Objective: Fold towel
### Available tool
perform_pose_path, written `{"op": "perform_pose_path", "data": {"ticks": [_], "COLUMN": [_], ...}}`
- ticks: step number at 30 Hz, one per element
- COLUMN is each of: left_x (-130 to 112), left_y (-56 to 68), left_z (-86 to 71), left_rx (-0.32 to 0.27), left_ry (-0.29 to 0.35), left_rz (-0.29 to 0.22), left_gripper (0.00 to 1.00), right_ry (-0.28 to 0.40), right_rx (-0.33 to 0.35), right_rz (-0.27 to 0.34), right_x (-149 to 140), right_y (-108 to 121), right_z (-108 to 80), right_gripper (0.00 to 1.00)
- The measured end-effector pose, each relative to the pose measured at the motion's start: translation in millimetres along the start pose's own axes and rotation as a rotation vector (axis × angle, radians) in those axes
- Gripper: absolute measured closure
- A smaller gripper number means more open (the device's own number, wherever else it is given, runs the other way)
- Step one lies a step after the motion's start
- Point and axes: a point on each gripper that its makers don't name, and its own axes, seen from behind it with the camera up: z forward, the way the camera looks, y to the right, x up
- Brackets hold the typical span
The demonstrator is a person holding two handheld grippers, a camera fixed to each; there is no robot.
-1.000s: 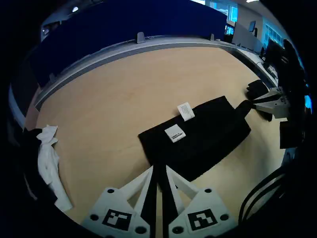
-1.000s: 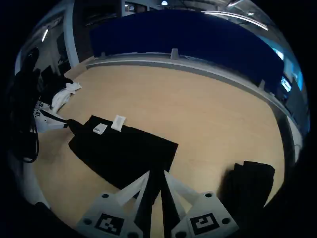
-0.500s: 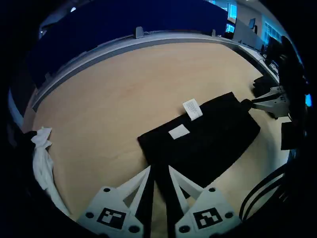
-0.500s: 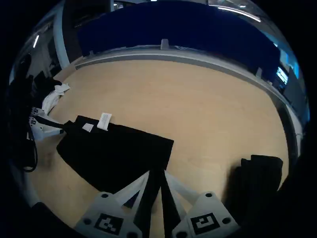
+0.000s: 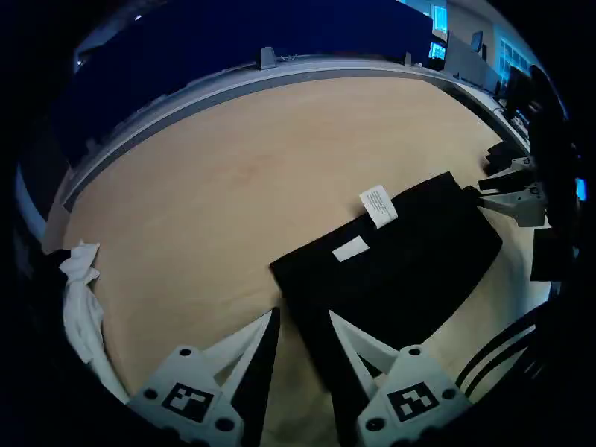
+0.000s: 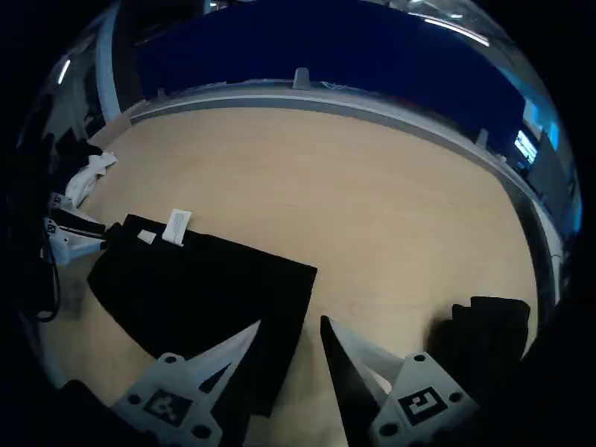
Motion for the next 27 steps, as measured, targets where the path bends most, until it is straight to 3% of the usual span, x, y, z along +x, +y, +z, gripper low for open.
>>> {"op": "perform_pose_path", "data": {"ticks": [5,13,22,27], "left_x": [7,18,18,17], "left_y": [-8.7,-21.7,-28.4,-32.9], "left_z": [-1.3,-3.8,-9.5,-12.5], "left_rx": [0.014,0.039,0.047,0.056], "left_ry": [0.013,0.029,0.035,0.038], "left_rz": [-0.014,-0.031,-0.043,-0.046], "left_gripper": [0.49,0.24,0.17,0.15], "right_ry": [0.007,0.027,0.05,0.055], "right_rx": [-0.023,-0.045,-0.046,-0.047], "right_rz": [0.006,0.023,0.019,0.021], "right_x": [6,19,27,27], "right_y": [6,14,14,14], "right_z": [3.2,4.6,-0.4,-4.5], "right_gripper": [0.36,0.31,0.16,0.15]}}
